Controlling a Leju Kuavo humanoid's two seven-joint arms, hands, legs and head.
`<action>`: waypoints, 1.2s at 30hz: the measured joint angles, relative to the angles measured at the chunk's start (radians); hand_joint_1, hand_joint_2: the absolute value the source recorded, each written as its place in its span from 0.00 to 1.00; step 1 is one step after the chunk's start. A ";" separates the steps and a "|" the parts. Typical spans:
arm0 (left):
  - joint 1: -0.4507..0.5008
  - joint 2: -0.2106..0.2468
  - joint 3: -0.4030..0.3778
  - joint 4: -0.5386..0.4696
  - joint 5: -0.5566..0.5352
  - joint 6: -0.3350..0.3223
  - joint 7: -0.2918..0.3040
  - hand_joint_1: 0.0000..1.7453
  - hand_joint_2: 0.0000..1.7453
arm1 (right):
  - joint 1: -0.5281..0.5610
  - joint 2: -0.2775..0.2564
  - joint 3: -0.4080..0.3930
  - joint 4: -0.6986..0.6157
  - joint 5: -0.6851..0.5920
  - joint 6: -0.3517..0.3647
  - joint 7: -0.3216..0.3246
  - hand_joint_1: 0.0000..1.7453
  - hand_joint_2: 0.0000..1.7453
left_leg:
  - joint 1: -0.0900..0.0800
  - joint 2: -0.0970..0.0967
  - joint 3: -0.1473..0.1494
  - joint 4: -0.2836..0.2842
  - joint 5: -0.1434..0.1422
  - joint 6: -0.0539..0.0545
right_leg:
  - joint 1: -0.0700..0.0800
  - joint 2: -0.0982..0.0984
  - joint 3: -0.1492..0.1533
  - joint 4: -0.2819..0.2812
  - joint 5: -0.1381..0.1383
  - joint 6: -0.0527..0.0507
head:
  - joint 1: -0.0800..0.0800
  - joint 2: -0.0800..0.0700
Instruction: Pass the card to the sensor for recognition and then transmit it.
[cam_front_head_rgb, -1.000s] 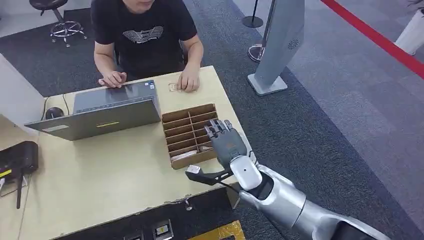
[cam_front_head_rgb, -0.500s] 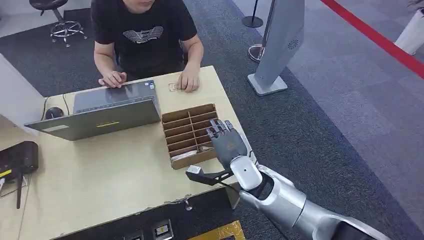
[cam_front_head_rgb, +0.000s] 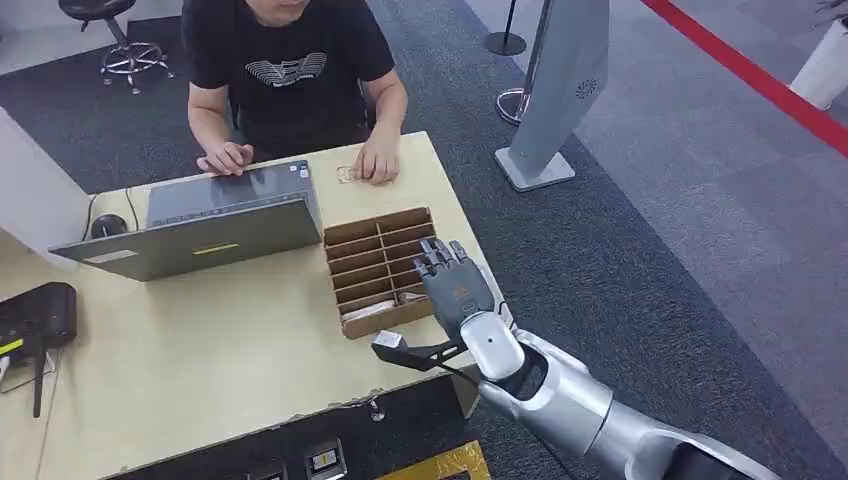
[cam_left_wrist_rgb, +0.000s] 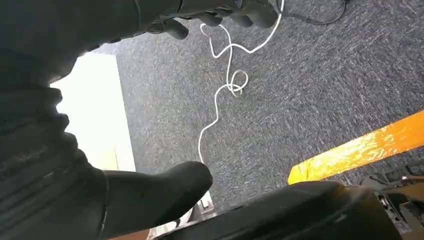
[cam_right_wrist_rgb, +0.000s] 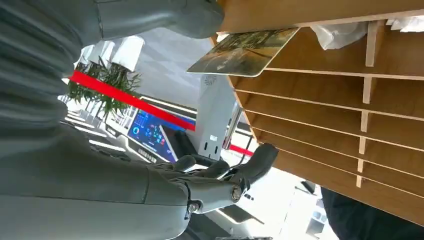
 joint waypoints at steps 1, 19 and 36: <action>0.000 0.000 0.000 0.000 0.000 0.000 0.000 0.00 1.00 | 0.000 0.000 0.000 0.000 -0.003 0.002 0.000 0.30 1.00 | 0.000 0.000 0.000 0.000 0.000 0.000 | 0.000 0.000 0.000 0.000 0.000 0.000 | 0.000 0.000; 0.001 0.000 0.000 0.000 0.004 0.006 0.000 0.00 1.00 | 0.000 0.000 -0.025 0.041 -0.063 0.006 -0.007 0.31 1.00 | 0.000 0.000 0.000 0.000 0.000 0.000 | 0.000 0.000 0.000 0.000 0.000 0.000 | 0.000 0.000; 0.001 0.000 0.000 0.000 0.004 0.013 0.000 0.00 1.00 | -0.002 0.000 -0.030 0.073 -0.083 -0.010 -0.010 1.00 1.00 | 0.000 0.000 0.000 0.000 0.000 0.000 | 0.000 0.000 0.000 0.000 0.000 0.000 | 0.000 0.000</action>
